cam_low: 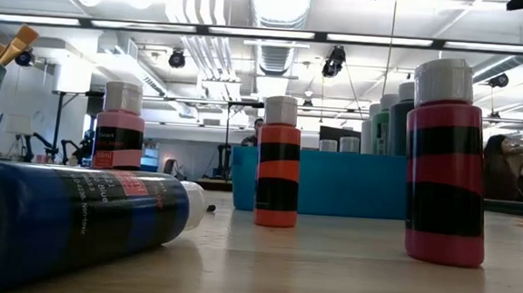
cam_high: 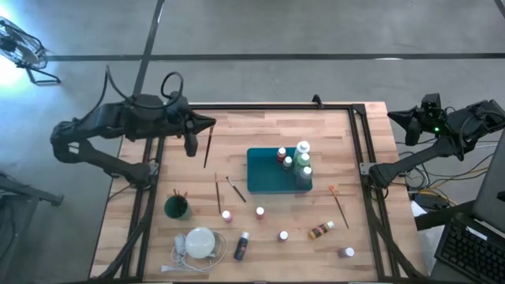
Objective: Pick & Place Paint Supplies
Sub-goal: Put the gold paintbrush into the green cup
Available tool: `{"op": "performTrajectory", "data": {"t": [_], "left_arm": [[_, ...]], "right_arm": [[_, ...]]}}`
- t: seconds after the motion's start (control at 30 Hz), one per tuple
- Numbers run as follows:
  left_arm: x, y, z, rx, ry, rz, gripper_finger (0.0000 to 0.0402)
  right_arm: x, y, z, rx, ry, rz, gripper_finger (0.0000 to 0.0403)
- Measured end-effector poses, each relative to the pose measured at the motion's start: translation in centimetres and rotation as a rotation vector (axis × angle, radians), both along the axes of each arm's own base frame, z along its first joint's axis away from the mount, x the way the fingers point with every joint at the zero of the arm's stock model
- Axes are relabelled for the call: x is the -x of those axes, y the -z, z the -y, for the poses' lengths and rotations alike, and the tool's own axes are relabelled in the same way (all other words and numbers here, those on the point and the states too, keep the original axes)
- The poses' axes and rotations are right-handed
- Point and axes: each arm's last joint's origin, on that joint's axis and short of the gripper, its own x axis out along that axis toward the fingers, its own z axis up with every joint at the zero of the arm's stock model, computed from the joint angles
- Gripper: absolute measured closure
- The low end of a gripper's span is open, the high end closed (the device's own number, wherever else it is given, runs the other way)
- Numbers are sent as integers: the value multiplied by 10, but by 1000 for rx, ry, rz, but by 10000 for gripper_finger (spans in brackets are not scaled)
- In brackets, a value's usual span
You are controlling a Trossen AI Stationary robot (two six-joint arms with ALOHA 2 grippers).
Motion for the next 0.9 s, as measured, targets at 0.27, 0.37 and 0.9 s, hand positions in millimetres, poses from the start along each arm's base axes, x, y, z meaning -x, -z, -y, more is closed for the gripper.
{"op": "performTrajectory", "data": {"t": [0.27,0.37,0.9], "left_arm": [[18,-7,23,-38,7,50,401],[23,-9,35,-57,20,62,401],[48,2,95,-163,13,103,401]], "right_arm": [[0,0,0,0,0,0,394],[0,0,0,-1,0,0,394],[0,0,0,0,0,0,394]]}}
